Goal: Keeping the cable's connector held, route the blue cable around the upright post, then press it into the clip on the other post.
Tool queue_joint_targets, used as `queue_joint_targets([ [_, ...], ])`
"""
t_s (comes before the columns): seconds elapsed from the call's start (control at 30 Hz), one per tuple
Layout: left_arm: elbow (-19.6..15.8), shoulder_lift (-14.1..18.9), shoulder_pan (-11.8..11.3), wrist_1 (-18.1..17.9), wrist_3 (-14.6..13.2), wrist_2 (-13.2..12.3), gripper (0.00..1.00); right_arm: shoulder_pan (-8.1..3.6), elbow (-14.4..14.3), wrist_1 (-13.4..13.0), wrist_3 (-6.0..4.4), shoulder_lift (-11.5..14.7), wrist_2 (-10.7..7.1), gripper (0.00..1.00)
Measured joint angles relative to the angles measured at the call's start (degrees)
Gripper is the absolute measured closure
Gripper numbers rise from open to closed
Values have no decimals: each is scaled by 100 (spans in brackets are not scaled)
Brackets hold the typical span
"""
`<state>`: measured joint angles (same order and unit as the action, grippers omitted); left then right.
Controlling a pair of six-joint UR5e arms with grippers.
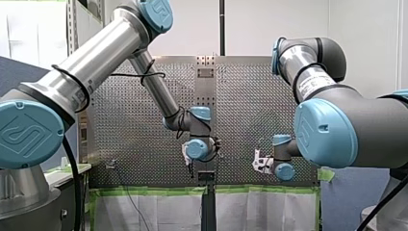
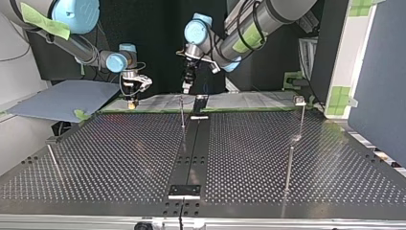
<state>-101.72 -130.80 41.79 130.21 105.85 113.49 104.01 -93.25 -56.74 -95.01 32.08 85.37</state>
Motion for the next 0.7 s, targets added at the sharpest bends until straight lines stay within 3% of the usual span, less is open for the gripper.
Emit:
queue_joint_targets([
  [0.17,-214,215,7,16,31,17,0,-19,0,34,-36,-9,-12,100],
  [0.7,-929,930,-31,131,-52,436,0,-69,1,171,152,-49,-79,100],
])
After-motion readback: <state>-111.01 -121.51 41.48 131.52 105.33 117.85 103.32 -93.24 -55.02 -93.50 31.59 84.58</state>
